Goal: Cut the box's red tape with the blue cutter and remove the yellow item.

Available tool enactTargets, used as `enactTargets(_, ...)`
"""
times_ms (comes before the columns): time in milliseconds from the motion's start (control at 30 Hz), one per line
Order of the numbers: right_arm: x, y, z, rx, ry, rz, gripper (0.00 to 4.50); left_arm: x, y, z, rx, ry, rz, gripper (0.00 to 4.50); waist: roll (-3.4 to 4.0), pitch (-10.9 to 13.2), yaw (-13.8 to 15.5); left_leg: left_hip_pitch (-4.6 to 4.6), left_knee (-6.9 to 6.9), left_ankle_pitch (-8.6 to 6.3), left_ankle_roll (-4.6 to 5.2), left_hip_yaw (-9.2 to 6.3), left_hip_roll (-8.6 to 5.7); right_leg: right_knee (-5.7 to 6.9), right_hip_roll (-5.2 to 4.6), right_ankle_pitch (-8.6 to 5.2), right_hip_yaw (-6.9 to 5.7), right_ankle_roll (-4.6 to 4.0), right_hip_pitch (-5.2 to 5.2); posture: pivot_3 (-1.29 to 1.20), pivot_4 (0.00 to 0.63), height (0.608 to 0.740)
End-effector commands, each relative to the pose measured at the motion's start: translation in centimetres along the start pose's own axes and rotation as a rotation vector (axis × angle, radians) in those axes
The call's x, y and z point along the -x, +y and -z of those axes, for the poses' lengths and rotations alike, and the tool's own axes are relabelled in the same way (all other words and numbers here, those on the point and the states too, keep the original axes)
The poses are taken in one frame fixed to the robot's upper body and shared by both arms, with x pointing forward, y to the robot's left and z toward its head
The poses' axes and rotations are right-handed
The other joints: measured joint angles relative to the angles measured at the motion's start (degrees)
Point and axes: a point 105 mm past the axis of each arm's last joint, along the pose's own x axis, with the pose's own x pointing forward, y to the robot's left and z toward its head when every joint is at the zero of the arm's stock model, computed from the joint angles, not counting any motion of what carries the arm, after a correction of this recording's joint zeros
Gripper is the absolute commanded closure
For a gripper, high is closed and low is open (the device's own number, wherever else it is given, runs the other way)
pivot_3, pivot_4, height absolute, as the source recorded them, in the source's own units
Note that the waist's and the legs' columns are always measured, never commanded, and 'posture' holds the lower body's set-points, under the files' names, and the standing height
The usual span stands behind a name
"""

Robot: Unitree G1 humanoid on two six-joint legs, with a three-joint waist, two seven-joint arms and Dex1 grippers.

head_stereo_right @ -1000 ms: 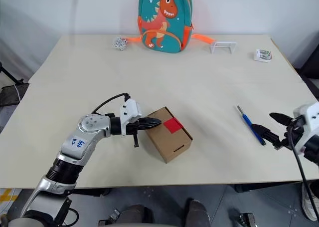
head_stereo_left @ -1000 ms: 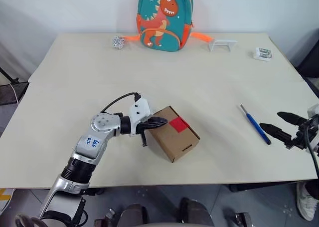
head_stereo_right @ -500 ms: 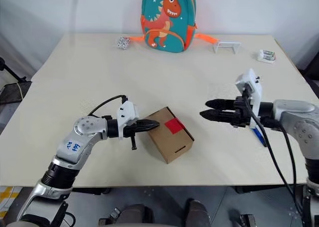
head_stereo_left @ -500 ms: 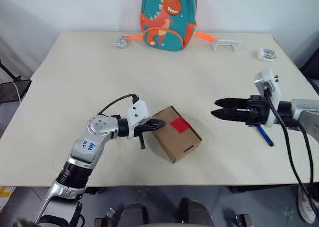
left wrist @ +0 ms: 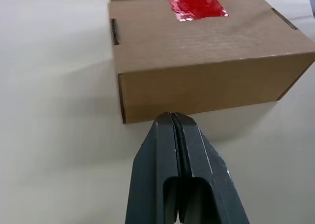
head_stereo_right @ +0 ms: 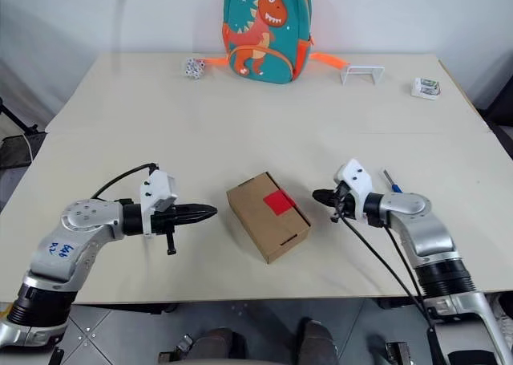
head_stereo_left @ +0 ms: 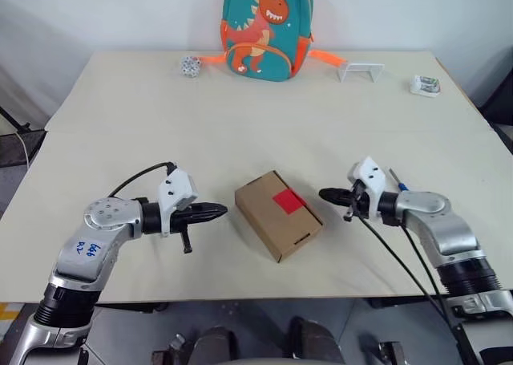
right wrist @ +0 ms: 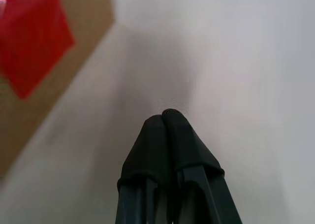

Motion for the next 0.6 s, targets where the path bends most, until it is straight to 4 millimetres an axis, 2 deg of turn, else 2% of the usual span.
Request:
enactTargets(33,-0.2,1.8,-1.2,0.034,-0.022,-0.082,4.46,-1.4,-0.8,0.3,0.009,0.018,0.003,4.5,0.0,0.0,0.0,0.0,0.0,0.0,0.0,0.0,0.0,0.01,0.0,0.0,0.0,0.0,0.0,0.0,0.15,0.74)
enactTargets(233,-0.1,5.2,-1.7,-0.003,0.003,-0.197,4.46,-3.5,-0.1,0.2,0.046,0.0,-0.064,4.5,0.0,0.0,0.27,-0.01,0.03,0.0,0.0,-0.03,0.0,0.0,0.01,0.0,0.01,0.0,0.01,0.0,0.15,0.74)
enactTargets(367,0.1,6.7,-1.8,-0.023,0.035,-0.224,4.46,-4.8,0.2,-0.2,0.051,-0.014,-0.072,4.5,0.0,0.0,0.4,0.01,0.04,0.0,0.0,-0.02,0.0,0.02,0.01,0.0,0.02,0.0,0.01,0.0,0.15,0.74)
enactTargets(467,0.2,7.2,-1.8,-0.031,0.048,-0.218,4.46,-5.4,0.5,-0.5,0.05,-0.021,-0.074,4.5,0.0,0.0,0.5,0.0,0.04,0.0,0.0,-0.02,0.0,0.01,0.01,0.0,0.01,0.0,0.01,0.0,0.15,0.74)
enactTargets(600,0.2,6.8,-1.2,-0.046,0.071,-0.163,4.46,-5.8,0.5,-1.0,0.036,-0.025,-0.055,4.5,0.0,0.0,0.53,0.0,0.05,0.0,0.0,-0.02,0.0,0.01,0.01,0.0,0.01,0.0,0.02,0.0,0.15,0.74)
